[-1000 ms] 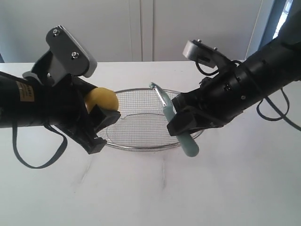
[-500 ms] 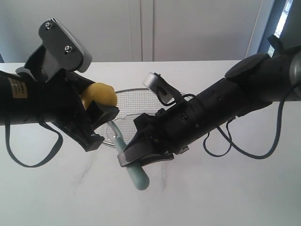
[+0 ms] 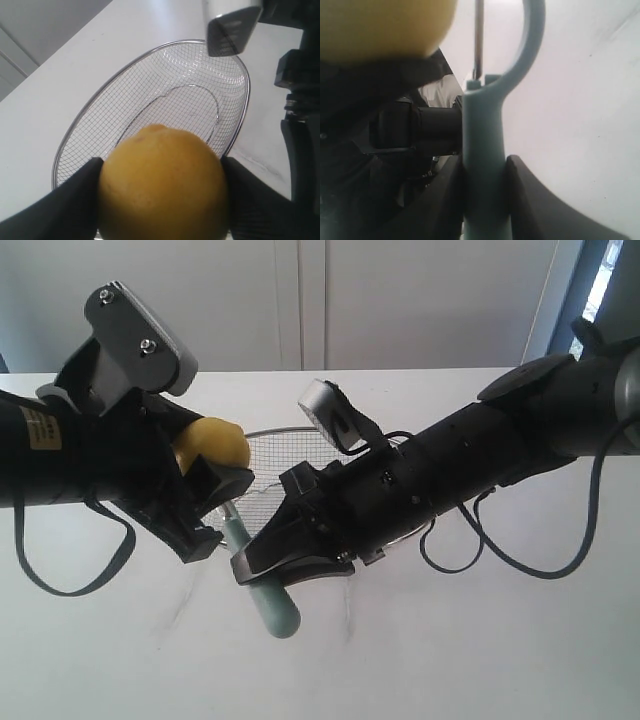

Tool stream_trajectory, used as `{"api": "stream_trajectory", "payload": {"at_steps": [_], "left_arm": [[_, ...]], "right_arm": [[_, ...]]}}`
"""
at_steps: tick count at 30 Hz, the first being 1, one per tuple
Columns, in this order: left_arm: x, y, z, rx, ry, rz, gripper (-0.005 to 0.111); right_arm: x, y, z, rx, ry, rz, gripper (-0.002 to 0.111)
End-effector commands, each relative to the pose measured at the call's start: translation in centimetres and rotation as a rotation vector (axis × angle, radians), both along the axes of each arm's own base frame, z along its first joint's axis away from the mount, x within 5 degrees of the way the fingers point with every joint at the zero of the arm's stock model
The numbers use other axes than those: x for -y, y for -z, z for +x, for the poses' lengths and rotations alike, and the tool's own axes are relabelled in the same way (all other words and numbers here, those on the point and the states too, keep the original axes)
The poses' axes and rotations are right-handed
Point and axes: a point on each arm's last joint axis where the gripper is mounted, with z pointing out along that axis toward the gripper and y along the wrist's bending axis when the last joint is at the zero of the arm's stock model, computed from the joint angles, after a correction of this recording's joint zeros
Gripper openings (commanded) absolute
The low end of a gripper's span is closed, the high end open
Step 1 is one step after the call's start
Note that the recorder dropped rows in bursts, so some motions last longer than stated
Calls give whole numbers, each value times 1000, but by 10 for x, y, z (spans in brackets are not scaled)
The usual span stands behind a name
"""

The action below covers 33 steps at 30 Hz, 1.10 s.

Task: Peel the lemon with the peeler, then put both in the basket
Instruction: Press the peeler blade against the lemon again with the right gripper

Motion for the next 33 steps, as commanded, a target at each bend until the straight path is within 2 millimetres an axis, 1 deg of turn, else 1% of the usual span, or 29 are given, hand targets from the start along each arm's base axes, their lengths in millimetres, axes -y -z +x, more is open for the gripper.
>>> {"api": "stream_trajectory", "payload": {"at_steps": [1, 4, 11, 17, 28, 33], "left_arm": [[1, -1, -1, -3, 1, -13, 0], [1, -1, -1, -3, 1, -13, 0], [1, -1, -1, -3, 1, -13, 0], [1, 0, -2, -8, 2, -8, 0], [0, 0, -2, -10, 2, -6, 0], [0, 0, -2, -11, 2, -5, 0]], "right_arm": [[0, -1, -2, 6, -11, 19, 0], [1, -1, -1, 7, -7, 18, 0], [15, -5, 7, 5, 32, 32, 0], [17, -12, 6, 31, 34, 37, 0], [17, -12, 6, 37, 40, 31, 0], [27, -12, 13, 36, 76, 31, 0]]}}
